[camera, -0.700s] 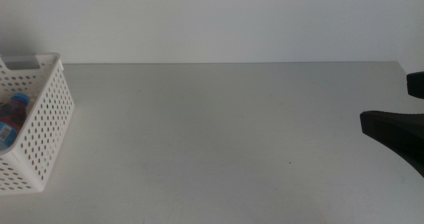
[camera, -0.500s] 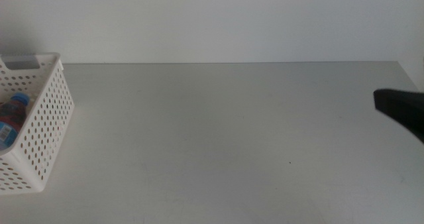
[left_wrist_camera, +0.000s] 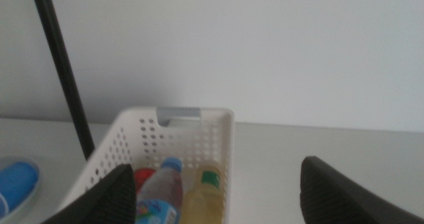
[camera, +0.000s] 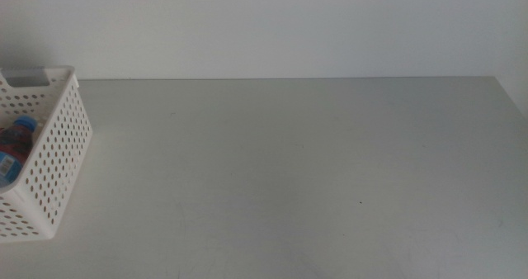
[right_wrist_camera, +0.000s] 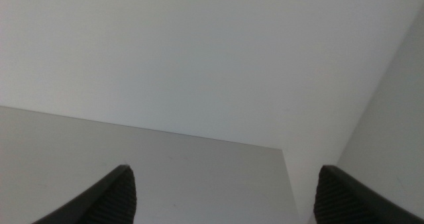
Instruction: Use arms to grab the bottles and put them into the dustbin to the left of the table.
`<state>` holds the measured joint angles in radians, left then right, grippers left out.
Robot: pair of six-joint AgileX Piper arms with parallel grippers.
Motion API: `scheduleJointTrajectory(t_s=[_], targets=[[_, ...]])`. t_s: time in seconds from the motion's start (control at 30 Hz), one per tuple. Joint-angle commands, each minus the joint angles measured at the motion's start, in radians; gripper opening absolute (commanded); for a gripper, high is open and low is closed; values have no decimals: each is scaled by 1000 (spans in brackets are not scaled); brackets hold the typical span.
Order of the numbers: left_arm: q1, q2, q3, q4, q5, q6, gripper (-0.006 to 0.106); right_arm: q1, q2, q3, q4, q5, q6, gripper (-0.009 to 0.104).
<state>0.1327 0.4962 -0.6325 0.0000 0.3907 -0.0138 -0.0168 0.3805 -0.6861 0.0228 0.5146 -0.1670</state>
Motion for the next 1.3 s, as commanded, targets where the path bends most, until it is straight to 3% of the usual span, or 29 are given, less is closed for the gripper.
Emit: scheduleJointTrajectory(t_s=[0.0, 0.17, 0.33, 0.53, 0.7, 1.27], targets=[[-47, -70, 72, -10, -86, -14, 81, -65, -115, 69, 16, -63, -12, 74], [-177, -222, 263, 19, -86, -14, 81, -126, -346, 290, 71, -58, -12, 74], [-190, -352, 383, 35, -87, -14, 81, -131, -416, 455, 140, -68, -12, 74], [-189, -476, 527, -85, -86, -14, 81, -133, -416, 563, 134, -179, -12, 74], [-189, -507, 621, -82, -87, -14, 81, -133, -416, 663, 135, -282, -12, 74], [-81, -534, 664, -85, -104, -13, 81, -133, -416, 705, 105, -244, -12, 74]])
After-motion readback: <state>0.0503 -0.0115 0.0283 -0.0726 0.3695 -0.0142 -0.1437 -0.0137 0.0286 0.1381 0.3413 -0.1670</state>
